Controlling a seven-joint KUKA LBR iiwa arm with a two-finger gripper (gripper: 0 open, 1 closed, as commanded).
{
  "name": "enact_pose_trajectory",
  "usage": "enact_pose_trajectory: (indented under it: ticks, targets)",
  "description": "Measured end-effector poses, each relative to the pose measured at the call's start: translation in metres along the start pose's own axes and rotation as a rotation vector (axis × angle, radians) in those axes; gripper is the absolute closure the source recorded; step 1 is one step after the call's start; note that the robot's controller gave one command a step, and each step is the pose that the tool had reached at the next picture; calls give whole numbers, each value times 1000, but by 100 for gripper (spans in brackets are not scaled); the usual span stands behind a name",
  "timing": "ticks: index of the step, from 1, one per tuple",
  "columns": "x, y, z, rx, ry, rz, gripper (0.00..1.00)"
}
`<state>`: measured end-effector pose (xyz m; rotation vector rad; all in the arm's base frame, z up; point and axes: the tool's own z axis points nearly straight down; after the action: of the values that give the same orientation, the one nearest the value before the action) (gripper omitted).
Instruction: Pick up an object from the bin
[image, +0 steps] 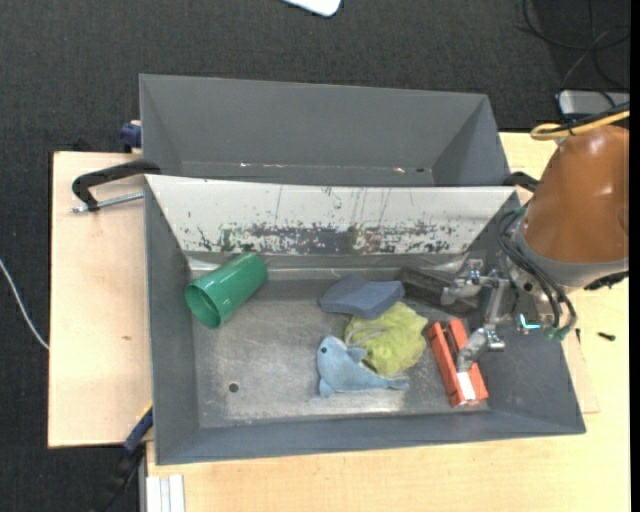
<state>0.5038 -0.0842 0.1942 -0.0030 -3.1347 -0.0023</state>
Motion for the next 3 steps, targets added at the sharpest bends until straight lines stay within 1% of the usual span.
enact_pose_trajectory:
  ticks: [1,2,3]
  targets:
    - [-1,0,-4,1,-8,-2,0]
    - [-2,-10,41,1,-15,57,0]
    - [-26,-17,108,0,-12,95,0]
